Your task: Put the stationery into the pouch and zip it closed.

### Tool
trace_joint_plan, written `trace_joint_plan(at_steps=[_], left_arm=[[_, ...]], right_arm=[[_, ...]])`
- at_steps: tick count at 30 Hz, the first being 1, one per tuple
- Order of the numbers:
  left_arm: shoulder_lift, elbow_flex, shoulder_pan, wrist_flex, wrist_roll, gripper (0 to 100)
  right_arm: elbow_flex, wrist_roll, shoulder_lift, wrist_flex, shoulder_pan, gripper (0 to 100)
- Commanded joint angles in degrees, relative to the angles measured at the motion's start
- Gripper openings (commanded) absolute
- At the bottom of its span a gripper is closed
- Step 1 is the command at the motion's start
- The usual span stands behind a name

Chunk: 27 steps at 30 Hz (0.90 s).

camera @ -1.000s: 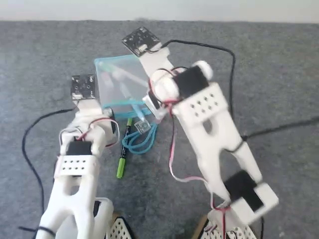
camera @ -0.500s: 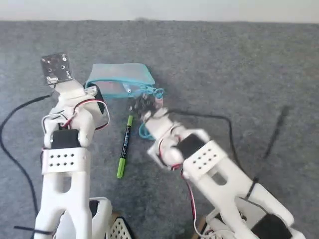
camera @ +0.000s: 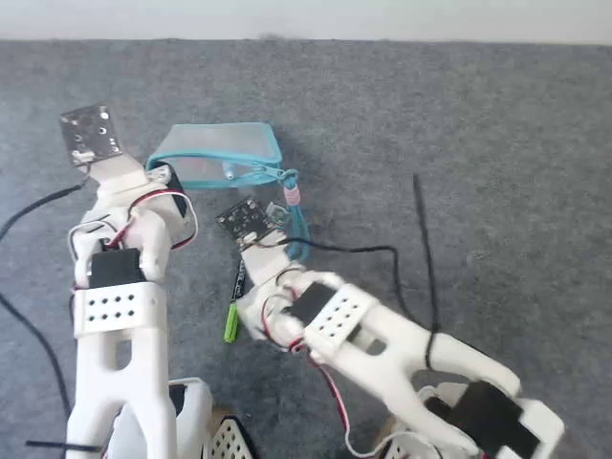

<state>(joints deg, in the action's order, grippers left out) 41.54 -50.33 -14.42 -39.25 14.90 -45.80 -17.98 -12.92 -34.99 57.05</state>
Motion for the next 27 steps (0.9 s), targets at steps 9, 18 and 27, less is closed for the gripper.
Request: trace_joint_plan(at_steps=[9, 18, 27], left_arm=[[0.4, 3.9, -5.9, 2.6, 1.0, 1], [0.4, 4.0, -6.2, 2.6, 1.0, 1], [0.4, 3.7, -6.2, 2.6, 0.9, 1]], right_arm=[[9.9, -10.6, 8.7, 2.7, 1.4, 15.9], [15.3, -10.6, 18.1, 2.7, 3.7, 15.9], [15.6, -10.4, 20.9, -0.5, 2.8, 12.9]])
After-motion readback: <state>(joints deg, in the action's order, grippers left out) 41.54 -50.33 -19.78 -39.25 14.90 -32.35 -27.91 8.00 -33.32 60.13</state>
